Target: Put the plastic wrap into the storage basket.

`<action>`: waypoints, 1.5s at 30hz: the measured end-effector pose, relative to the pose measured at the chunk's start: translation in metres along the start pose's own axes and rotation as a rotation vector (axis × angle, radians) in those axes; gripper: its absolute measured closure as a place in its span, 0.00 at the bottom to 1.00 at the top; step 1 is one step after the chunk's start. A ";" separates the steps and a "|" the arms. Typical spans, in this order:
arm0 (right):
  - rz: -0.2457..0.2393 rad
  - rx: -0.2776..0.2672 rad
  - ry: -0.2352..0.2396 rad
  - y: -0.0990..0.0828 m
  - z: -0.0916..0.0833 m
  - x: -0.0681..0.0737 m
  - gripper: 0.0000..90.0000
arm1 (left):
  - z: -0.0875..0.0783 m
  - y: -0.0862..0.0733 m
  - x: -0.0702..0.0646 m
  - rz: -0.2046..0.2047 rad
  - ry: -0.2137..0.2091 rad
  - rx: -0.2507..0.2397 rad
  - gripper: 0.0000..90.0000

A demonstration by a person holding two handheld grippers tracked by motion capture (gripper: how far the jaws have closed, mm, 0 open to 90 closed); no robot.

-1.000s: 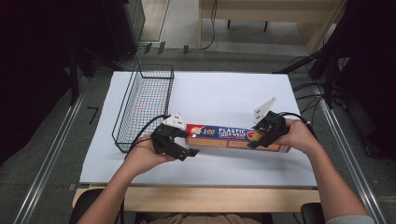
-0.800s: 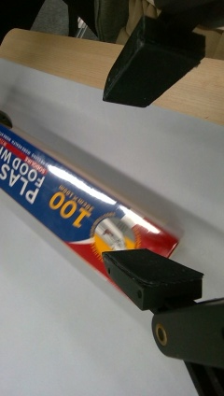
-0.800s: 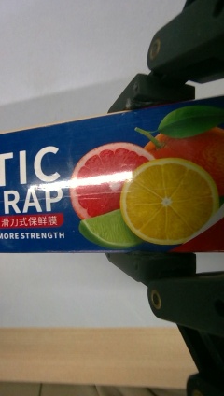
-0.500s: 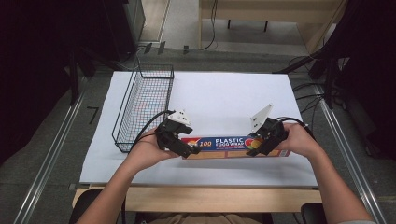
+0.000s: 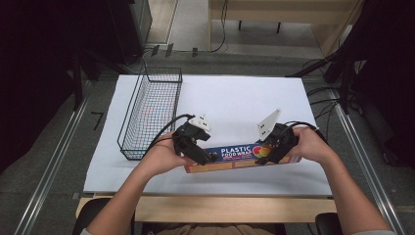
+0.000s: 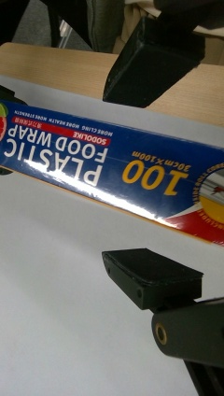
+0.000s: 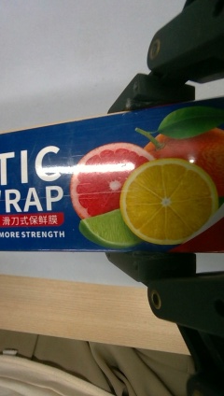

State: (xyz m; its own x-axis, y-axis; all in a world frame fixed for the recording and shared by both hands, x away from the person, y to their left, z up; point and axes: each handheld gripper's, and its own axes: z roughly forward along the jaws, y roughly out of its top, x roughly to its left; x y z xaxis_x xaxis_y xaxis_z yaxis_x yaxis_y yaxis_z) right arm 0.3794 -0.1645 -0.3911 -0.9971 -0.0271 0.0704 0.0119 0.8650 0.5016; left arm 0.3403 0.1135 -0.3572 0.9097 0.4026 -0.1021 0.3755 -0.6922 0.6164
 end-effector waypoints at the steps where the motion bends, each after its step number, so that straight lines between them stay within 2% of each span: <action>1: -0.010 -0.001 0.000 0.001 0.000 0.000 0.45 | 0.001 0.001 0.000 0.007 -0.003 0.007 0.23; 6: -0.029 0.001 0.005 0.008 0.000 0.003 0.45 | 0.011 0.005 -0.001 0.021 -0.019 0.037 0.22; 10: -0.039 -0.002 0.008 0.010 0.000 0.003 0.45 | 0.016 0.005 -0.004 0.052 -0.024 0.060 0.23; 14: -0.037 -0.004 0.018 0.011 0.003 0.001 0.45 | 0.022 0.006 -0.006 0.062 -0.028 0.090 0.23; 18: -0.039 -0.005 0.007 0.015 0.002 0.001 0.45 | 0.028 0.007 -0.009 0.078 -0.033 0.109 0.23; 22: -0.051 -0.014 0.004 0.020 -0.001 0.002 0.45 | 0.033 0.008 -0.010 0.076 -0.034 0.113 0.23; 31: -0.077 -0.014 0.001 0.031 0.002 0.003 0.45 | 0.043 0.009 -0.015 0.099 -0.023 0.154 0.28; 34: -0.085 -0.014 0.006 0.033 0.003 0.003 0.45 | 0.044 0.008 -0.016 0.107 -0.024 0.151 0.34; 37: -0.088 -0.009 -0.001 0.034 0.004 0.004 0.45 | 0.044 0.007 -0.018 0.139 -0.016 0.139 0.39; 40: -0.091 -0.010 -0.003 0.034 0.003 0.005 0.45 | 0.044 0.007 -0.020 0.136 -0.020 0.132 0.42; 45: -0.111 -0.002 0.014 0.033 0.005 0.006 0.45 | 0.045 0.007 -0.023 0.142 -0.031 0.159 0.44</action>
State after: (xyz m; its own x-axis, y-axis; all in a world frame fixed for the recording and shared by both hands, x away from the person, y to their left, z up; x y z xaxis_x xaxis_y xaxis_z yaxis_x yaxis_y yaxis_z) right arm 0.3739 -0.1335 -0.3782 -0.9912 -0.1297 0.0258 -0.0986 0.8553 0.5086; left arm 0.3296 0.0725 -0.3860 0.9595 0.2774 -0.0482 0.2642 -0.8277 0.4952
